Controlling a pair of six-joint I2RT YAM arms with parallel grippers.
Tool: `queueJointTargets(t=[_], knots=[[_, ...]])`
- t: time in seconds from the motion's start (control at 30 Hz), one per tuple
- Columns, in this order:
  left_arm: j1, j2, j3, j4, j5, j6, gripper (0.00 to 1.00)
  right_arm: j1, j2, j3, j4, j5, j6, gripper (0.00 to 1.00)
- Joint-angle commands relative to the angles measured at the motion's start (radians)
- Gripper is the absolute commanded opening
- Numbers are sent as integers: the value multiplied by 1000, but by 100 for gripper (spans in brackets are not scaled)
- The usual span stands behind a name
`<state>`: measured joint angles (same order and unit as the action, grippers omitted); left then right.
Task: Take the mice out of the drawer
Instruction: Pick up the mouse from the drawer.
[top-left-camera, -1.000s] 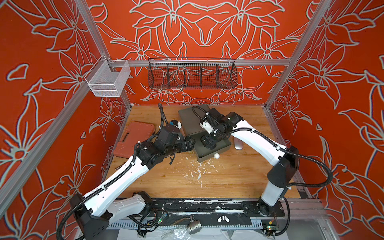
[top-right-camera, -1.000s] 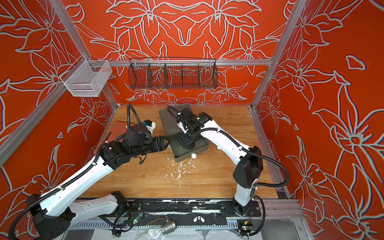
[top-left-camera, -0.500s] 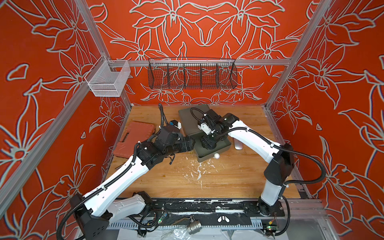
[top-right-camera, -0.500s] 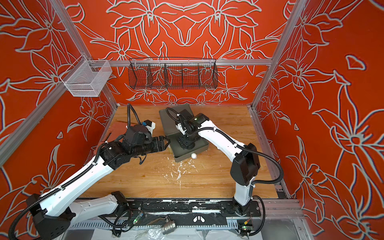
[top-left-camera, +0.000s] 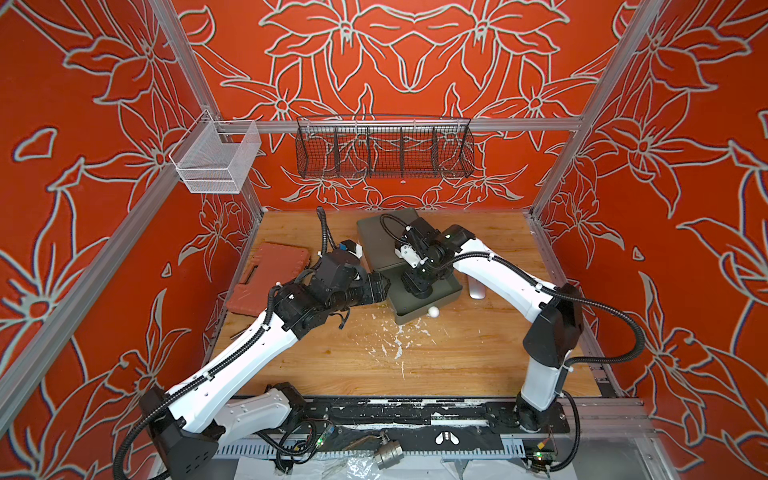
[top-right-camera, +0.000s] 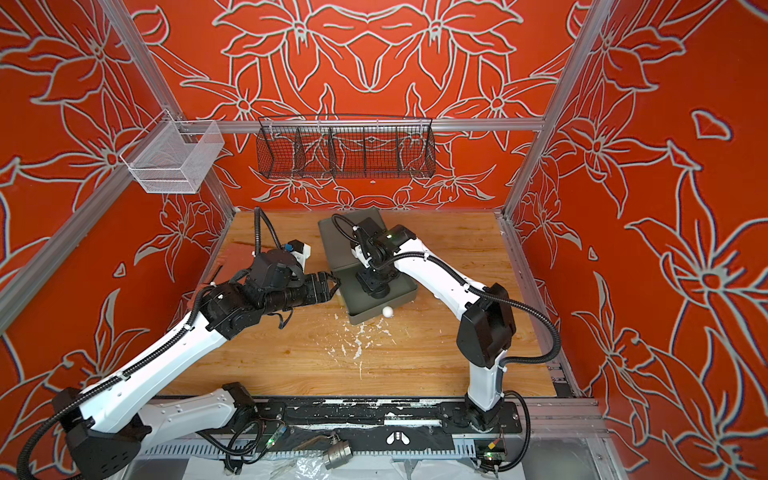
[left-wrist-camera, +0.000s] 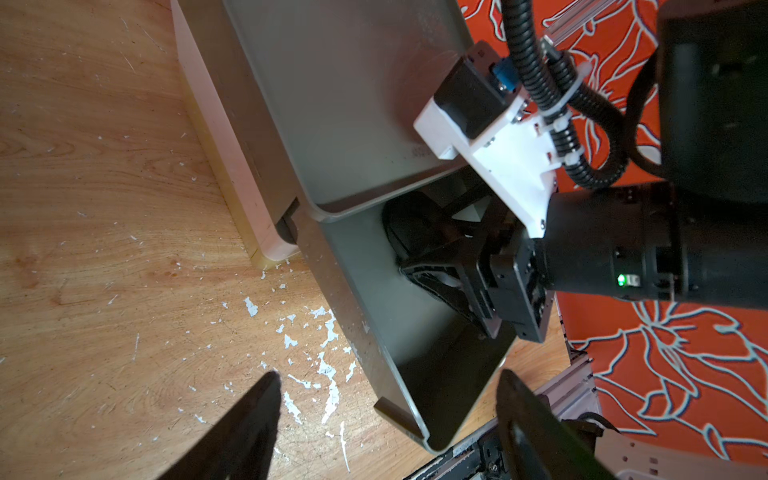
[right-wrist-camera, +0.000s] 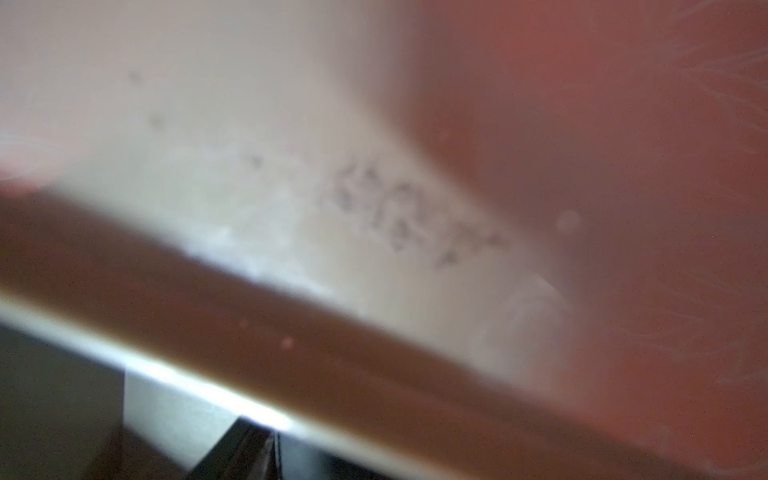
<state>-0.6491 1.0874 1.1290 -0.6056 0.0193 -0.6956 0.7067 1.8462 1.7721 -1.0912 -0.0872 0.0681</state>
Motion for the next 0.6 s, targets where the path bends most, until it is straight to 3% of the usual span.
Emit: queueJointTargets(t=[0.0, 0.57], knots=[[-6, 3, 12, -23, -13, -1, 79, -2, 15, 44, -44, 3, 34, 64], [-6, -1, 28, -26, -15, -2, 79, -3, -25, 128, -131, 14, 193, 61]])
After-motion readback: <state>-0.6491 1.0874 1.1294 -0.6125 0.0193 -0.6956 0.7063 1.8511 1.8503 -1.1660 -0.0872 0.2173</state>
